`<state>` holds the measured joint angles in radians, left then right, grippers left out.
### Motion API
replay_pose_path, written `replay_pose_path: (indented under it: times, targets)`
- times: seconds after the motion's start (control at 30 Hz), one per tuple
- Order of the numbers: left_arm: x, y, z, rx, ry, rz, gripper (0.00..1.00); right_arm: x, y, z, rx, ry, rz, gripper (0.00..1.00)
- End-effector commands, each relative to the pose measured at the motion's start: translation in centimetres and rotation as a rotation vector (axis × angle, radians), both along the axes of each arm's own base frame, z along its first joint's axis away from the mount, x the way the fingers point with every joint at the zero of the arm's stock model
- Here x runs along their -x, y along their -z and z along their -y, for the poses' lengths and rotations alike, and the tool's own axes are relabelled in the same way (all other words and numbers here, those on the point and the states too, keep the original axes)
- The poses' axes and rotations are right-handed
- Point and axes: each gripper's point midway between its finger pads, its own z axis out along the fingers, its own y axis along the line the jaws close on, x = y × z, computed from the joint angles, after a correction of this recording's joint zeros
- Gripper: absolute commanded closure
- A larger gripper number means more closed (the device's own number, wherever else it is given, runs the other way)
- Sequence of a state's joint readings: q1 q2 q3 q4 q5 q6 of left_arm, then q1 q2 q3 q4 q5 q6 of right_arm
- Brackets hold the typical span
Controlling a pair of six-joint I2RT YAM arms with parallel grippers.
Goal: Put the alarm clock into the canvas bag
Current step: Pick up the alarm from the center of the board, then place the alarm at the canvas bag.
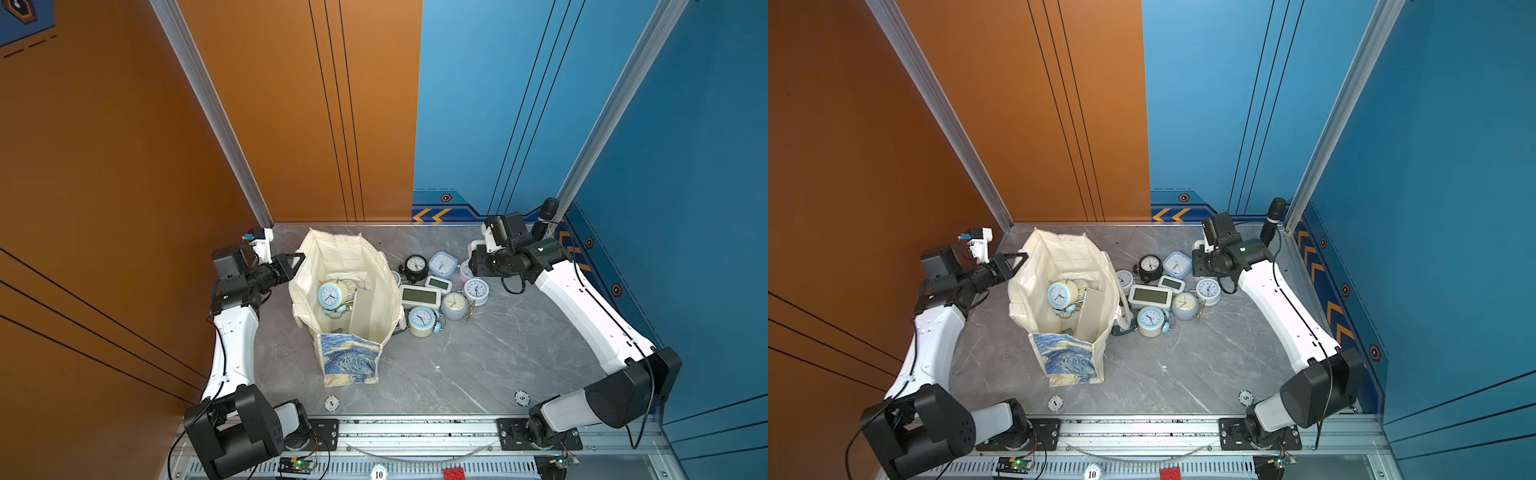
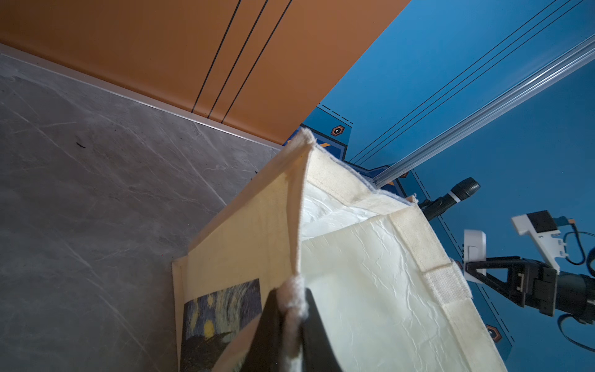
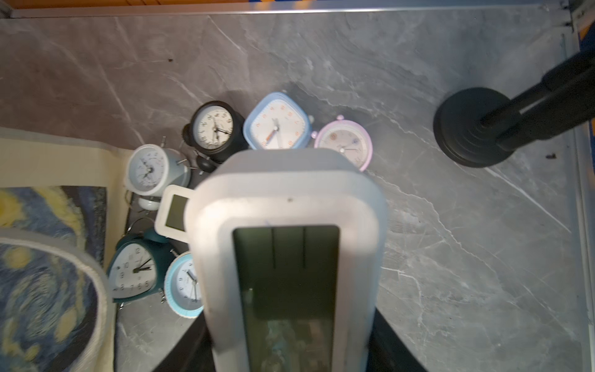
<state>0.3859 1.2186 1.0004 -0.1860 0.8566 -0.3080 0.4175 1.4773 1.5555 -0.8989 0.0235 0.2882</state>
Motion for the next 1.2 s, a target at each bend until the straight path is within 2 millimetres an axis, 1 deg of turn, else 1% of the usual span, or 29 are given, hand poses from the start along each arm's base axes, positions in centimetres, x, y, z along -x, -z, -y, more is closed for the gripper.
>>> replay_pose_path:
  times: [0.0,0.17,0.27,0.3,0.33,0.37,0.6,0.73,0.77,0.8,0.9,1.0,1.17]
  targets:
    - [0.2,-0.7,-0.2,-0.012,-0.01,0.034,1.0,0.2,-3.7,-2.8,-0.043,-0.056,0.114,0.47]
    - [0.2,-0.7,-0.2,-0.011,-0.007,0.033,1.0,1.3,-6.3,-7.7,-0.076,-0.181,0.209,0.48]
    - [0.2,-0.8,-0.1,-0.011,-0.007,0.036,1.0,2.1,-7.4,-10.4,-0.101,-0.25,0.255,0.49]
    - [0.2,-0.8,-0.2,-0.011,-0.007,0.036,1.0,2.2,-7.8,-10.9,-0.109,-0.26,0.267,0.49]
    - [0.2,-0.8,-0.1,-0.009,-0.006,0.035,1.0,3.1,-8.0,-12.5,-0.122,-0.303,0.274,0.49]
    - [0.2,-0.8,-0.1,-0.008,-0.004,0.035,1.0,3.5,-8.3,-13.5,-0.134,-0.325,0.285,0.49]
    - [0.2,-0.8,0.0,-0.007,-0.002,0.035,1.0,5.9,-9.3,-19.4,-0.205,-0.46,0.306,0.49]
    - [0.2,-0.8,0.0,-0.009,-0.001,0.037,1.0,6.7,-9.2,-22.2,-0.218,-0.522,0.295,0.49]
    - [0.2,-0.8,0.0,-0.007,-0.001,0.036,1.0,6.9,-8.7,-22.9,-0.214,-0.534,0.285,0.49]
    - [0.2,-0.8,0.1,-0.007,0.001,0.035,1.0,6.9,-9.3,-23.6,-0.227,-0.544,0.295,0.49]
    - [0.2,-0.8,0.3,-0.008,0.006,0.036,1.0,7.2,-8.7,-25.6,-0.229,-0.572,0.278,0.49]
    - [0.2,-0.8,0.3,-0.008,0.008,0.038,1.0,7.0,-7.6,-27.3,-0.214,-0.565,0.242,0.48]
    - [0.2,-0.8,0.4,-0.009,0.01,0.038,1.0,6.2,-4.9,-30.2,-0.206,-0.545,0.185,0.49]
